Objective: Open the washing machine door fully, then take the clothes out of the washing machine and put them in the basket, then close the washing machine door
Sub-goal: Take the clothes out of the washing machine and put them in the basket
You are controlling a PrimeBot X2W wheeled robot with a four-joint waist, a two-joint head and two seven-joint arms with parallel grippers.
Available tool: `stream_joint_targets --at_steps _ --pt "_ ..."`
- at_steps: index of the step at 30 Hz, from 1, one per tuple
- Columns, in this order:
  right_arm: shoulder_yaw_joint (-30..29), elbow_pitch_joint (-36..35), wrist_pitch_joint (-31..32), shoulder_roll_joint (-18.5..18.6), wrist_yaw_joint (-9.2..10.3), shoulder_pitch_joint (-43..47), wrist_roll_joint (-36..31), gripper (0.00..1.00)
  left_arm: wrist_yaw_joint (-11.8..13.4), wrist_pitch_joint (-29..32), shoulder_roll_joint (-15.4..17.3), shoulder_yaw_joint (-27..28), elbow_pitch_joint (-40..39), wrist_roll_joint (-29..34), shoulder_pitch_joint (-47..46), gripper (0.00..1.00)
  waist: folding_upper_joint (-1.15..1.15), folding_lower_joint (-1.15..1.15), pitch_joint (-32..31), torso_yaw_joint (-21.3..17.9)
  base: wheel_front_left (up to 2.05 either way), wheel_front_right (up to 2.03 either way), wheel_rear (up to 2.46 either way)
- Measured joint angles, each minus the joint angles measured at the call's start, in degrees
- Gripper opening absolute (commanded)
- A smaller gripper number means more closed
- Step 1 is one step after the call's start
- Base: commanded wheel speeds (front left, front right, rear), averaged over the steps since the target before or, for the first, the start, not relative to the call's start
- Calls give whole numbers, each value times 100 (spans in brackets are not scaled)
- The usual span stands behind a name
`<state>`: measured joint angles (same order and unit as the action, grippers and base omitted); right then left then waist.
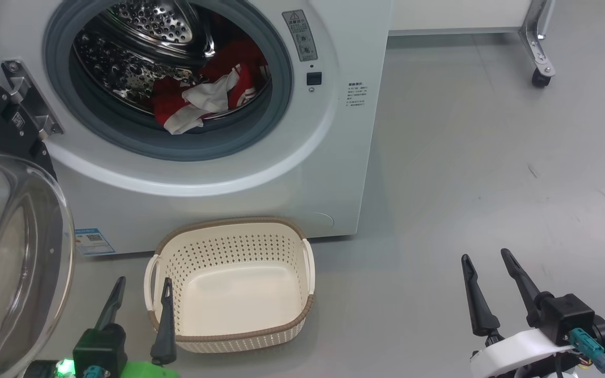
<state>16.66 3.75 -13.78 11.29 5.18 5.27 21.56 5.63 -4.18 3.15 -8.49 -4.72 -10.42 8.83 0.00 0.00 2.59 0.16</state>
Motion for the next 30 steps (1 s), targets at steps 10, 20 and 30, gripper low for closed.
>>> stream_joint_targets --at_steps 10,20,30 --pt "0 -4 0 3 0 -1 1 100 13 -1 -3 10 3 101 -7 100 0 0 25 17 128 -128 0" --pt "0 -3 0 5 0 -2 7 100 16 -1 -5 7 10 100 -8 100 0 0 19 36 91 -91 0" --pt "-1 -3 0 22 -1 -2 7 100 38 -1 -8 5 19 99 -8 100 0 0 35 44 51 -51 0"
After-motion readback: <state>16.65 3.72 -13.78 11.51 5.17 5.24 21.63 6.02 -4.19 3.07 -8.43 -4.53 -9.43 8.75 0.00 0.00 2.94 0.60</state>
